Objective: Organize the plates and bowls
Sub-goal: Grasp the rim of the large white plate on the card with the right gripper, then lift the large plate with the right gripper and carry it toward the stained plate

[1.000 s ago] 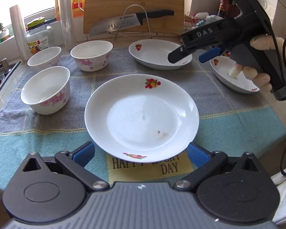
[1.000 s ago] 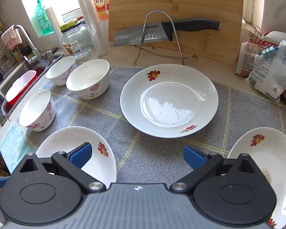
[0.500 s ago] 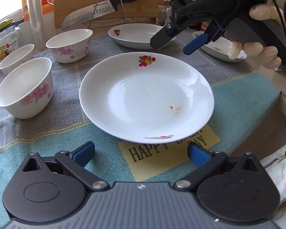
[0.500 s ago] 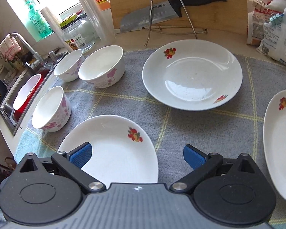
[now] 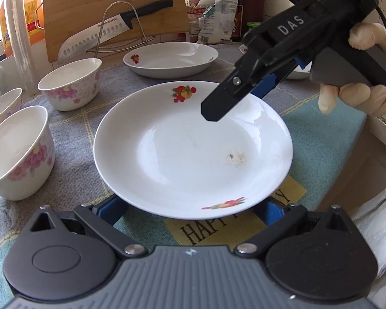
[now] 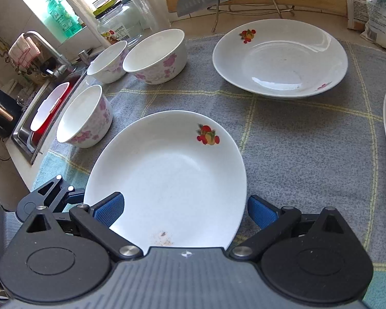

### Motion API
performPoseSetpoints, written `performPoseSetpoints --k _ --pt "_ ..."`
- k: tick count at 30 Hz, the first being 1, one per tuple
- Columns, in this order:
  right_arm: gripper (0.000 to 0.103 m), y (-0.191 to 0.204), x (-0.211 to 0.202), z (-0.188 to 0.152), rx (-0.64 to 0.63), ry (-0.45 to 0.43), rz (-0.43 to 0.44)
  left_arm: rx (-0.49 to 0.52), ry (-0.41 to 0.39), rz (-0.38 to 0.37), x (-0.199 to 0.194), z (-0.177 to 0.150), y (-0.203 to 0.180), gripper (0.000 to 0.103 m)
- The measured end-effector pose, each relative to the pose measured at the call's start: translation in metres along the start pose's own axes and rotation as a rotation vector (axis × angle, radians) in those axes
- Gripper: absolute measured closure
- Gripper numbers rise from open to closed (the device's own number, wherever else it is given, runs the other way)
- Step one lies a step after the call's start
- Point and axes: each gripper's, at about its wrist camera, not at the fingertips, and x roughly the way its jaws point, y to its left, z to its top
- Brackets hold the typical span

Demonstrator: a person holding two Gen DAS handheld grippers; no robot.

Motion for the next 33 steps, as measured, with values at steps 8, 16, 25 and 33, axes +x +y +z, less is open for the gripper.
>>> performPoseSetpoints --k 8,16,25,33 --pt "0.0 -0.001 0.013 0.011 -0.015 0.023 0.044 0.012 0.003 -0.009 0.002 0.001 0.001 0.0" --pt "0.0 0.0 0.019 0.023 -0.063 0.047 0.035 0.026 0.005 -0.023 0.003 0.001 0.004 0.0" --pt "0.0 -0.003 0.025 0.037 -0.088 0.066 0.078 0.049 0.022 -0.04 0.003 0.003 0.003 0.0" --pt "0.003 0.0 0.026 0.039 -0.1 0.074 0.052 0.071 0.036 -0.053 0.002 0.006 0.007 0.0"
